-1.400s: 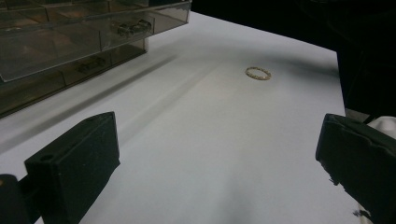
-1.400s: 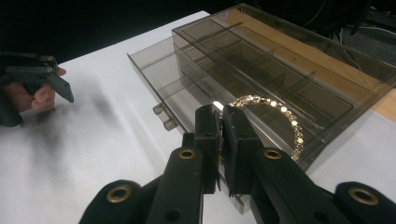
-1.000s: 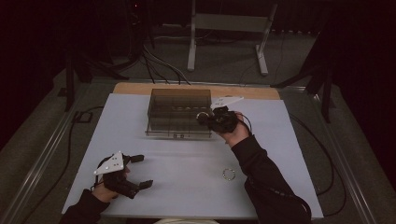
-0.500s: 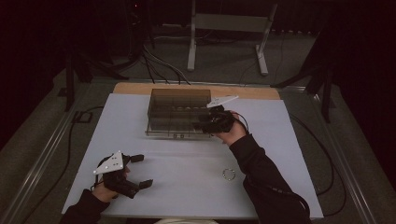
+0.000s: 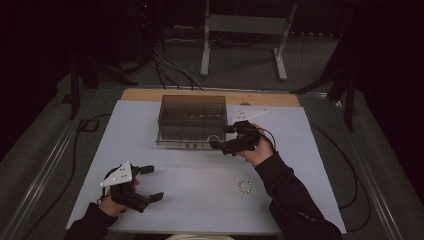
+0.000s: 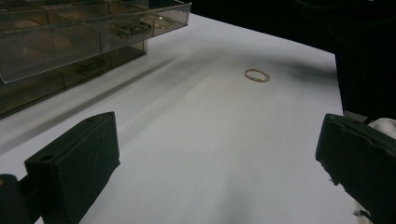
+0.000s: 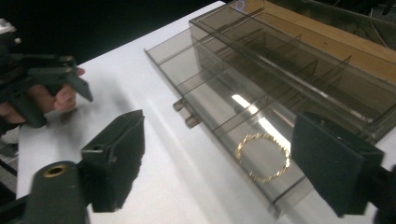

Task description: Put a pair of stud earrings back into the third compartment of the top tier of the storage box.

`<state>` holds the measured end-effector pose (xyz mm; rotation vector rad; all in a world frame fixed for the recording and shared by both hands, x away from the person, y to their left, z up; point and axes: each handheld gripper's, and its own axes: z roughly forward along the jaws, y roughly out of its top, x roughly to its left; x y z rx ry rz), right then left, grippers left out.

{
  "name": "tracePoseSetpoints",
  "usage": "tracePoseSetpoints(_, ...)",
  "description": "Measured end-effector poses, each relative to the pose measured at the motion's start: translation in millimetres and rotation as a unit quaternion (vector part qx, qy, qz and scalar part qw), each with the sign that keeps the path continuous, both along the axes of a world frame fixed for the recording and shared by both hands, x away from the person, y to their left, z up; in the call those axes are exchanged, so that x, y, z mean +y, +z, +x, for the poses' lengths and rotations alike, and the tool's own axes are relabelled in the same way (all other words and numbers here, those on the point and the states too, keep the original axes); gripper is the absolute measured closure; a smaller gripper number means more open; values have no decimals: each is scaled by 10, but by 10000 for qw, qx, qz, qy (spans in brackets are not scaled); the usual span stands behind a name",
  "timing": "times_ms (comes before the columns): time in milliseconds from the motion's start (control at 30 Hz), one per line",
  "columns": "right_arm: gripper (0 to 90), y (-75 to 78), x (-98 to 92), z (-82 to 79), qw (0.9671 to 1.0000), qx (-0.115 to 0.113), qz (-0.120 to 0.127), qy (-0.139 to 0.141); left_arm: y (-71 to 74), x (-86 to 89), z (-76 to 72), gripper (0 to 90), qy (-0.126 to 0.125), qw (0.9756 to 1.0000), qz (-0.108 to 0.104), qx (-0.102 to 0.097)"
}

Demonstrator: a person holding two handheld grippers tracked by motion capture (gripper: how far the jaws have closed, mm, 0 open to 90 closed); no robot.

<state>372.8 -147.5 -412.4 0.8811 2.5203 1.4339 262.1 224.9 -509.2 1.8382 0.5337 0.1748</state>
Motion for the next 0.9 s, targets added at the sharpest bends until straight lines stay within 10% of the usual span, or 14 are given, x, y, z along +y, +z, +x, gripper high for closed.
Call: tracePoseSetpoints(900, 146, -375, -477, -656, 9995, 227, 48, -226, 2, -9, -3, 5, -28, 10000, 58, -37)
